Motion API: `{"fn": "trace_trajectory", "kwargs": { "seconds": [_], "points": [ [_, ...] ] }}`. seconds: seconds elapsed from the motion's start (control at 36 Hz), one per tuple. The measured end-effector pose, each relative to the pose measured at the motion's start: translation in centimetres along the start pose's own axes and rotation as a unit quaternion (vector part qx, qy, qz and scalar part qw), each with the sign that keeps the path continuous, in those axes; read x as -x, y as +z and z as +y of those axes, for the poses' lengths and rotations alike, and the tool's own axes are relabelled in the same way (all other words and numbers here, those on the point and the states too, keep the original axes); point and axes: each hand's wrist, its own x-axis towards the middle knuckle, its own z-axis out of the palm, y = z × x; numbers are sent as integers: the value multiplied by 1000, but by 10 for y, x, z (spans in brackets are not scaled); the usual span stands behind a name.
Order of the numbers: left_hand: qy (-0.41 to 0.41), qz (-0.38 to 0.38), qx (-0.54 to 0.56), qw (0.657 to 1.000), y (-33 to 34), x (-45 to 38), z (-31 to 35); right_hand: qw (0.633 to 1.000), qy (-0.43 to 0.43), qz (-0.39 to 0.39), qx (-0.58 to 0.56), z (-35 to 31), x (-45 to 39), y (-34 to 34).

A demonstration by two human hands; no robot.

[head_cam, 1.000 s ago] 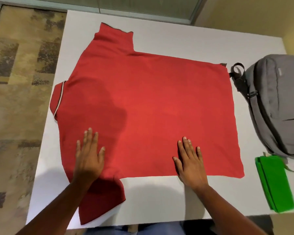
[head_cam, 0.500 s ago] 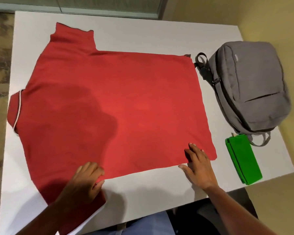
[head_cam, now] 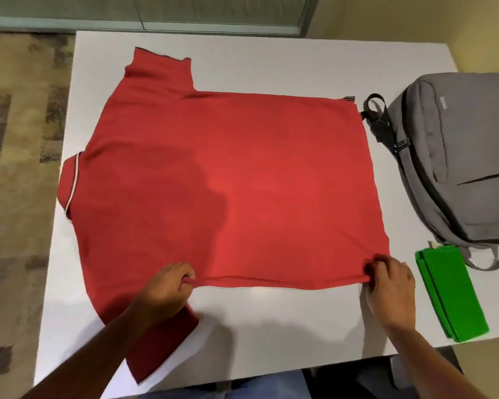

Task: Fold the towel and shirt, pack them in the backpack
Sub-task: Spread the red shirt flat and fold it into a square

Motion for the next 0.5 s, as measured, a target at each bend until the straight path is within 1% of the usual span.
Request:
{"fn": "trace_trajectory", "kwargs": {
  "seconds": [0.03, 0.06, 0.11, 0.17, 0.22, 0.28, 0.33, 0.36, 0.39, 0.5],
  "points": [
    [-79, 29, 32, 996, -33, 25, -18, 997, -50, 11, -51, -41, -29, 19],
    [-131, 47, 39, 989, -52, 39, -28, 993, -87, 10, -77, -66, -48, 34],
    [-130, 26, 78, 988, -55, 28, -17, 998, -56, -4, -14, -44, -49, 24],
    [-125, -32, 109, 986, -57, 17, -2, 998, -35, -28, -32, -17, -50, 10],
    [-116, -44, 121, 985, -60, 5, 9, 997, -32, -49, -55, 11, -51, 1],
    [-110, -45, 131, 984, -72, -5, 9, 989, 3, -102, -111, 3, -63, -21],
    [-107, -28, 151, 982, -89, -13, 9, 984, 35, -110, -136, -4, -82, -31],
    [-104, -13, 153, 983, -97, -18, 10, 978, 66, -113, -165, -5, -92, -33],
    [-99, 8, 152, 983, -104, -25, 12, 970, 90, -117, -192, -7, -102, -36],
    [-78, 93, 145, 982, -124, -54, 19, 953, 136, -99, -251, -20, -141, -35]
  ]
}}
